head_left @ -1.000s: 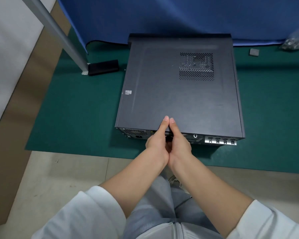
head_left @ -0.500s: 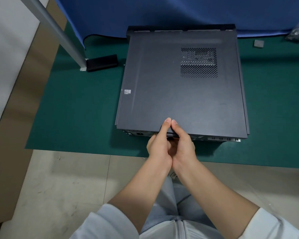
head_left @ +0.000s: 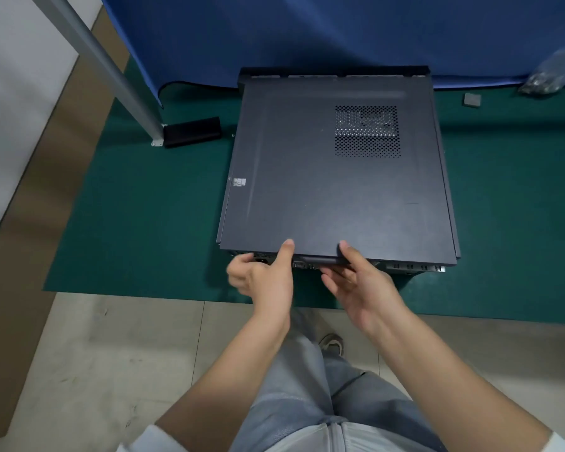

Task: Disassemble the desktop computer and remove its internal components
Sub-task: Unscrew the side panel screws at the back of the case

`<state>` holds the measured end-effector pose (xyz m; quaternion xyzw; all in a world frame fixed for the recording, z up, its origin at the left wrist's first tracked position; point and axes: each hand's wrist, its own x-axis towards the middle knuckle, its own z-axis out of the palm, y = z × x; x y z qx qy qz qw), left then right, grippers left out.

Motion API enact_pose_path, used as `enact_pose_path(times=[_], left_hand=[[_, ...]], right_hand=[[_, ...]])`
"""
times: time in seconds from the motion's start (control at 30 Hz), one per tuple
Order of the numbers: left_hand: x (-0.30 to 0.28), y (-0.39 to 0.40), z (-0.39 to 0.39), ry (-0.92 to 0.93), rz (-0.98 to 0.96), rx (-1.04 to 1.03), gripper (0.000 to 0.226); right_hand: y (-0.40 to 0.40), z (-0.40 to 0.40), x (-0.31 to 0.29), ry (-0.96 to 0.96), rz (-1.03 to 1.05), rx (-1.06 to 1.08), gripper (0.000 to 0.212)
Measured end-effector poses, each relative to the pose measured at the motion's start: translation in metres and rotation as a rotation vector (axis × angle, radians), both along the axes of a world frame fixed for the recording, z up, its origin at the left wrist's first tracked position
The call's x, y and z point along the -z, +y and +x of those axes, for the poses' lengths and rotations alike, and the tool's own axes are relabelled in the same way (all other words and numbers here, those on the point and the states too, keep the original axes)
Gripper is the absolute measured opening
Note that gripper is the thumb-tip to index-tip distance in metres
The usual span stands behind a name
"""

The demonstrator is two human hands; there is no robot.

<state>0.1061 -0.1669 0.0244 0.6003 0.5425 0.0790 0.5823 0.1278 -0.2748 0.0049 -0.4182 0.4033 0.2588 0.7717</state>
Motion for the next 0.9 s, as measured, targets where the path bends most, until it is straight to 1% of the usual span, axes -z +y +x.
enact_pose_path(times=[0.03,0.07,0.1,0.13,0.17,0.2,0.23,0.27,0.3,0.33,0.4,0.47,0.53,0.63,0.73,0.77,0.83,0.9], left_hand=[[-0.002,0.0,-0.005,-0.059,0.23,0.058,0.052],[-0.003,0.0,-0.01,-0.133,0.463,0.168,0.048],[-0.003,0.0,-0.013,-0.193,0.66,0.349,0.044],[-0.003,0.001,-0.014,-0.228,0.8,0.592,0.043],[-0.004,0.002,-0.011,-0.222,0.863,0.864,0.046],[-0.004,0.004,-0.005,-0.171,0.863,1.128,0.054],[-0.004,0.005,0.001,-0.097,0.87,1.337,0.065],[-0.002,0.005,0.007,-0.025,0.926,1.474,0.074],[-0.001,0.004,0.012,0.036,1.021,1.561,0.08],[0.0,0.002,0.018,0.088,1.111,1.616,0.084],[-0.003,0.001,0.027,0.15,1.213,1.667,0.086],[-0.006,0.003,0.032,0.161,1.283,1.69,0.086],[-0.012,0.008,0.033,0.127,1.342,1.68,0.086],[-0.025,0.015,0.034,0.054,1.341,1.64,0.087],[-0.04,0.021,0.039,0.03,1.313,1.666,0.087],[-0.044,0.021,0.04,0.034,1.309,1.677,0.088],[-0.051,0.021,0.039,0.031,1.281,1.684,0.088],[-0.057,0.022,0.036,-0.001,1.235,1.687,0.084]], right_hand=[[-0.004,0.0,-0.001,-0.002,-0.006,0.031,0.017],[-0.006,0.0,-0.002,-0.003,0.001,0.056,0.015],[-0.007,-0.001,-0.003,-0.001,0.016,0.075,0.013],[-0.006,0.0,-0.005,0.004,0.03,0.09,0.012],[-0.004,0.0,-0.007,0.008,0.035,0.102,0.01],[-0.002,0.0,-0.009,0.006,0.032,0.103,0.008],[0.0,0.001,-0.013,-0.006,0.026,0.081,0.007],[0.0,0.001,-0.017,-0.027,0.017,0.034,0.006],[0.001,0.001,-0.021,-0.053,0.001,-0.023,0.005],[0.0,0.0,-0.024,-0.079,-0.021,-0.072,0.005],[-0.004,-0.003,-0.029,-0.116,-0.064,-0.124,0.005],[-0.008,-0.006,-0.032,-0.13,-0.09,-0.136,0.013],[-0.01,-0.007,-0.04,-0.168,-0.089,-0.135,0.016],[-0.008,-0.007,-0.051,-0.249,-0.081,-0.115,0.014],[-0.005,-0.005,-0.057,-0.333,-0.075,0.012,0.02],[-0.005,-0.004,-0.059,-0.356,-0.039,0.083,0.021],[-0.005,0.001,-0.065,-0.374,0.094,0.211,0.019],[-0.006,0.007,-0.072,-0.367,0.226,0.267,0.008]])
